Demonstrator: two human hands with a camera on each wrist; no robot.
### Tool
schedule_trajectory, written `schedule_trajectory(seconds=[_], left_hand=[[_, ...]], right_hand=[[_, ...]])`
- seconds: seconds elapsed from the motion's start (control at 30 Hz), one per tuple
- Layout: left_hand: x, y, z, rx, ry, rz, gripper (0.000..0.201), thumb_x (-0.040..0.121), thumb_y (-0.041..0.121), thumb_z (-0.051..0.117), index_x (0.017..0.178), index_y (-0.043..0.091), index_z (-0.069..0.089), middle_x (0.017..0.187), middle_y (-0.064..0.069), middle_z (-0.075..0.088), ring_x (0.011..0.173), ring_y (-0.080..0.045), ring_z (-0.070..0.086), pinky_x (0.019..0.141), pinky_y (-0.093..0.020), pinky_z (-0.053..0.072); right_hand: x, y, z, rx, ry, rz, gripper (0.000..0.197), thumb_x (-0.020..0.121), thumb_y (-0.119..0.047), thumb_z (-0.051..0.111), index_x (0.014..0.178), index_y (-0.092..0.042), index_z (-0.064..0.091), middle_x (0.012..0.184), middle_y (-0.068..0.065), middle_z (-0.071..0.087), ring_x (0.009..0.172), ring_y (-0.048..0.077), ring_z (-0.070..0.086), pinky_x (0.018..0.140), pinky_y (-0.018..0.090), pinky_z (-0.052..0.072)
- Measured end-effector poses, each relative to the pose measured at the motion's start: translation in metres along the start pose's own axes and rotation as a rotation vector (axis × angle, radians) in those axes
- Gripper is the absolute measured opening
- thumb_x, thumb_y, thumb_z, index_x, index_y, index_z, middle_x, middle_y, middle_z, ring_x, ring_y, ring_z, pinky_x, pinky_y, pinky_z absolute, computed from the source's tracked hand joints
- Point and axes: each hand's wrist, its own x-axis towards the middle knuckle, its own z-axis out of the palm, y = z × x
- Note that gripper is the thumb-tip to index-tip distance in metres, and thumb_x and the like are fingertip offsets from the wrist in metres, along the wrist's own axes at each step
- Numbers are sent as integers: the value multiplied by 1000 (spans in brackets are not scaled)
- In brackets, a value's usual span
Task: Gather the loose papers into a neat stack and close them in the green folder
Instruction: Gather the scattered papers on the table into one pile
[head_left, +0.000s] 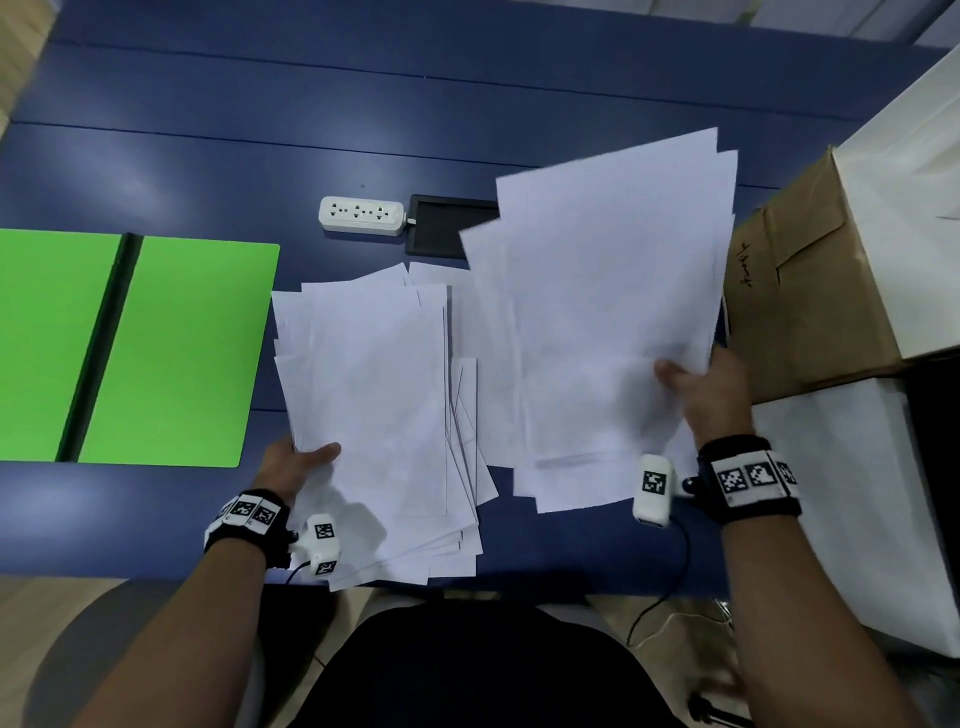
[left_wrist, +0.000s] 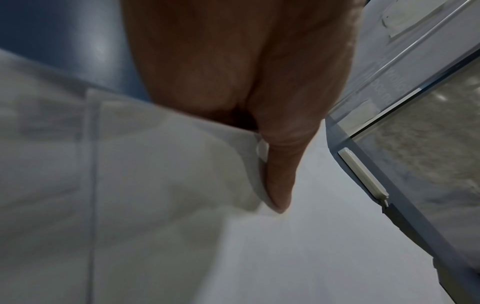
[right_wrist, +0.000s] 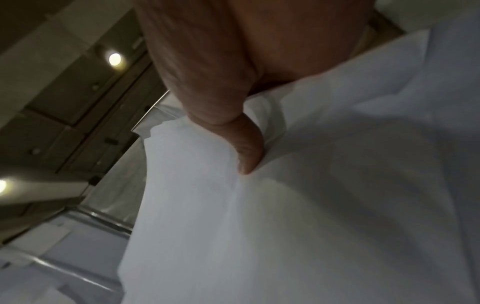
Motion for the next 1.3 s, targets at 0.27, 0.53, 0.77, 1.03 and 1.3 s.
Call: schedule_trajectory(seconds=[0.27,0.53,0.77,1.03,1.3], left_hand=[[2,-1,-3,-5,2,-1,38,85,4,78,121,-3,66,112,-23,72,98,-37,69,93,-51,55],[5,1,-3,42,-26,-32,29,84,10,81,108,-2,71,103,-24,75,85,-34,71,86,-57,57],[3,8,4,52,-63,-21,28,82,11,82,106,0,73,101,-18,78,94,-39,74,87,-59,58],[6,6,26,69,-70,-2,40,69,20,88,104,4,75,97,-12,80,92,-34,76,87,-51,60],[1,12,44,99,12,1,31,75,1,84,102,0,71,96,-18,76,82,-32,72,80,-46,61]], right_hand=[[-10,15,150,46,-238,388,33,83,-4,75,114,4,67,118,17,70,99,27,67,94,39,54],[-28,8,196,-128,-240,555,38,88,-14,67,123,-3,59,121,11,65,97,29,61,80,29,44],[-25,15,171,-196,-82,301,37,81,-4,68,117,-10,62,115,11,71,97,29,69,82,34,56],[-38,-31,77,-387,-13,-78,16,82,-9,68,98,-8,66,90,6,71,83,25,65,72,25,44],[-86,-111,45,-164,-161,-334,19,85,-5,67,99,-18,64,87,-10,71,76,6,65,67,18,49]])
